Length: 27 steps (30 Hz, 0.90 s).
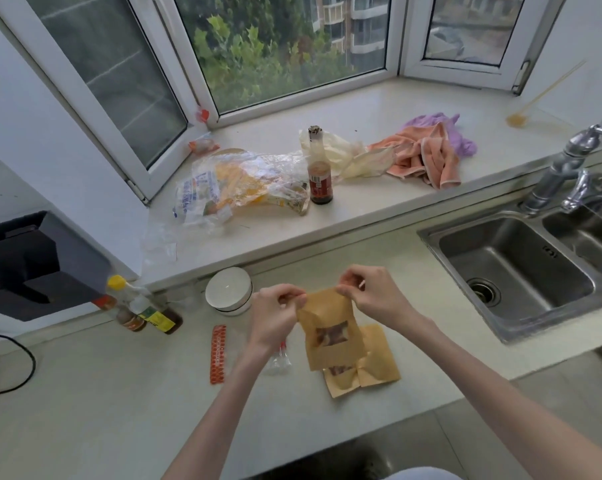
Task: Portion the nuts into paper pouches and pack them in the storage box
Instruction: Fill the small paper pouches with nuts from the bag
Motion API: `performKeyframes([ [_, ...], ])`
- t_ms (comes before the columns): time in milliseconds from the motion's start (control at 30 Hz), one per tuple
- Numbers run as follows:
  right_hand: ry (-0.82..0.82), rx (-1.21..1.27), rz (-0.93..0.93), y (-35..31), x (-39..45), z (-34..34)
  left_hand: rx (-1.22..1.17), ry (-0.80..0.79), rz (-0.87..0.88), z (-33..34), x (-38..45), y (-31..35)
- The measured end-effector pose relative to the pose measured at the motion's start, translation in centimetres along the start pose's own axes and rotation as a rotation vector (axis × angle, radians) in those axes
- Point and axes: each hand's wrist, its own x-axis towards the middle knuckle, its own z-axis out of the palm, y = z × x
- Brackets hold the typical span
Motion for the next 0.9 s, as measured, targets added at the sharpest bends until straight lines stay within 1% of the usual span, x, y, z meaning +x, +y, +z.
performKeyframes([
  [67,-0.071,0.069,0.138,2.0,-1.0,0.3,-0.106,-0.002,-0.143,1.4,-1.0,-1.6],
  [200,-0.361,0.160,0.371,5.7,-3.9,2.4,-0.352,-0.014,-0.448,4.3,-2.9,-4.1],
  [267,-0.446,0.204,0.474,7.6,-5.7,3.6,-0.440,-0.019,-0.548,5.6,-3.8,-5.1],
  [333,-0.474,0.287,0.564,9.6,-7.3,4.3,-0.480,-0.022,-0.603,6.5,-4.6,-5.8],
  [400,-0.437,0.320,0.652,11.6,-8.6,4.3,-0.497,-0.061,-0.634,7.2,-5.0,-6.3],
  [467,-0.344,0.281,0.700,13.5,-9.3,3.8,-0.508,-0.102,-0.670,7.4,-5.1,-6.6],
  [533,-0.203,0.206,0.713,15.5,-9.4,2.9,-0.505,-0.123,-0.722,7.4,-5.2,-6.8],
  [600,-0.045,0.131,0.791,17.3,-8.9,1.7,-0.500,-0.127,-0.750,7.3,-5.3,-7.1],
  [667,0.060,0.073,0.839,18.9,-7.9,0.5,-0.491,-0.127,-0.762,7.3,-5.4,-7.4],
  [767,0.117,0.047,0.791,20.2,-6.2,-0.8,-0.478,-0.123,-0.788,7.6,-5.6,-7.8],
  [833,0.116,0.030,0.773,20.8,-5.7,-1.1,-0.470,-0.128,-0.806,7.9,-5.7,-8.0],
  [900,0.098,-0.067,0.803,21.3,-5.8,-1.1,-0.459,-0.138,-0.807,8.1,-5.8,-8.1],
])
